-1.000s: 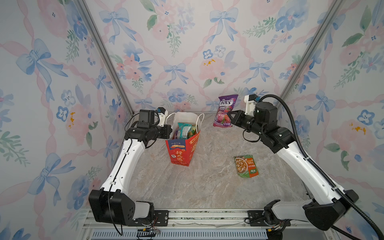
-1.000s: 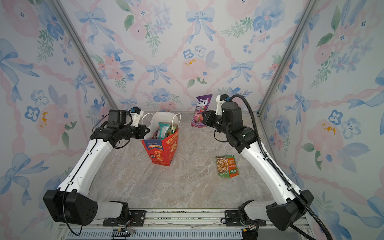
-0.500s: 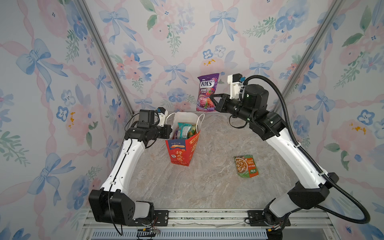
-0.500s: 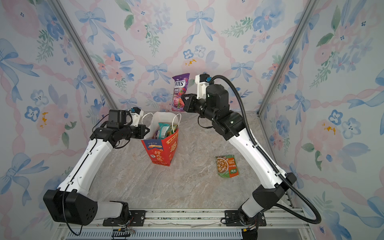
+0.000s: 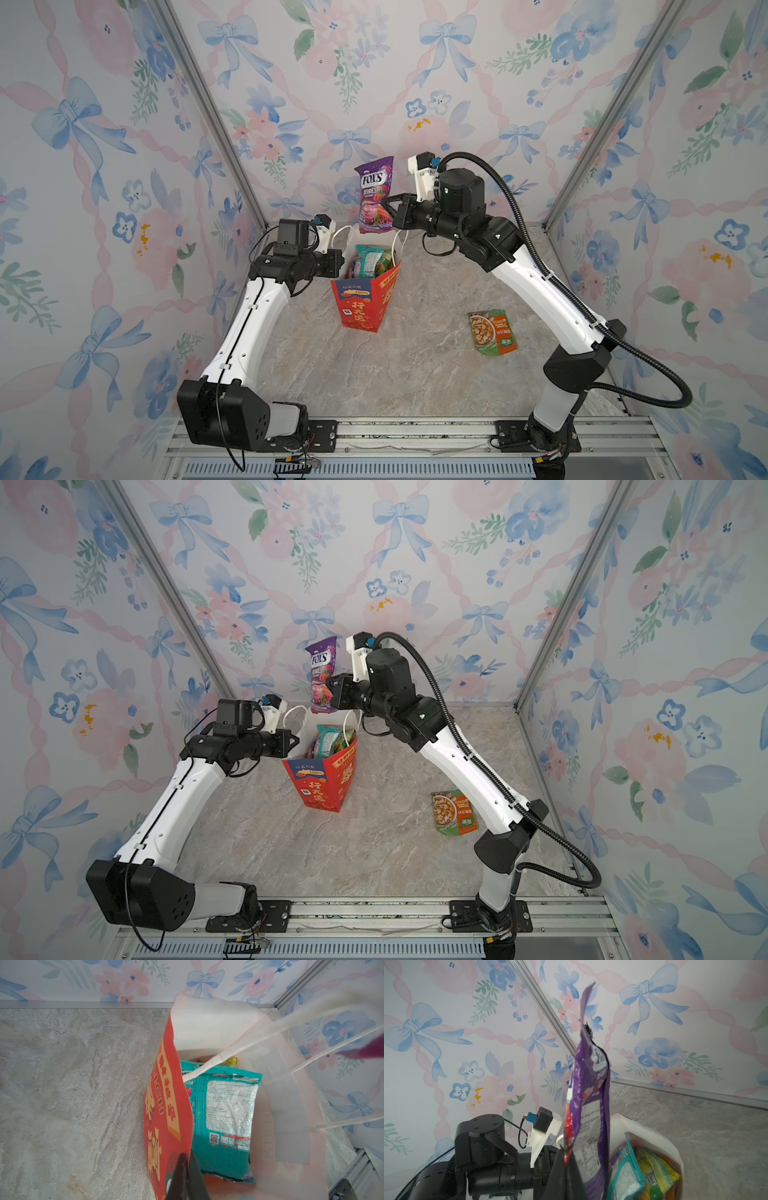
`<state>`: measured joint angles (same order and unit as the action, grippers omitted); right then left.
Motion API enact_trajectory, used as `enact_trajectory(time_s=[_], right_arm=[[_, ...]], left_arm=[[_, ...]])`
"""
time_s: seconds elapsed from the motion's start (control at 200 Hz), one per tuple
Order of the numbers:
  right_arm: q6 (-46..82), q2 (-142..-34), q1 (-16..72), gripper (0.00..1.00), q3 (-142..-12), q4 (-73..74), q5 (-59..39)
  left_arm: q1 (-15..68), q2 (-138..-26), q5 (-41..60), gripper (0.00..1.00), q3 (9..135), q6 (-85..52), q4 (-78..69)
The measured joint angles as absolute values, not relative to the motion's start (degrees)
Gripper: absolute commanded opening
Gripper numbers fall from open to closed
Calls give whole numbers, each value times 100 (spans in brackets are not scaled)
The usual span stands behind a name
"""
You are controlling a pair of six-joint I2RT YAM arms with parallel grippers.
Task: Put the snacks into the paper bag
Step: 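Carry the purple packet over the bag and lower it inside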
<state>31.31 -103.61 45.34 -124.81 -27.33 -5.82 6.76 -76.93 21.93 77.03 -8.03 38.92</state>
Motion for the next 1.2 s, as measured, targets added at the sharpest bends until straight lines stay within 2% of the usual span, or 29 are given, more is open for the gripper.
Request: enact_trajectory(time_s=[0.23,0.535,0.905,1.2], right_arm=[[3194,-10368,4630,0,-12398,-2720,-600],[3256,-10350,4661,0,-11570,-2683,-556],[3352,-9668,4661,0,-10663,-2576,-370],[3719,-9644,4711,0,-10422,-2349,-408]], left_arm=[[676,-7690,2193,0,7703,-803,3894],[676,-7684,2191,0,7703,-803,3894],[676,-7684,2191,0,7703,-801,3894],[676,-7684,2191,0,7703,-801,3894]])
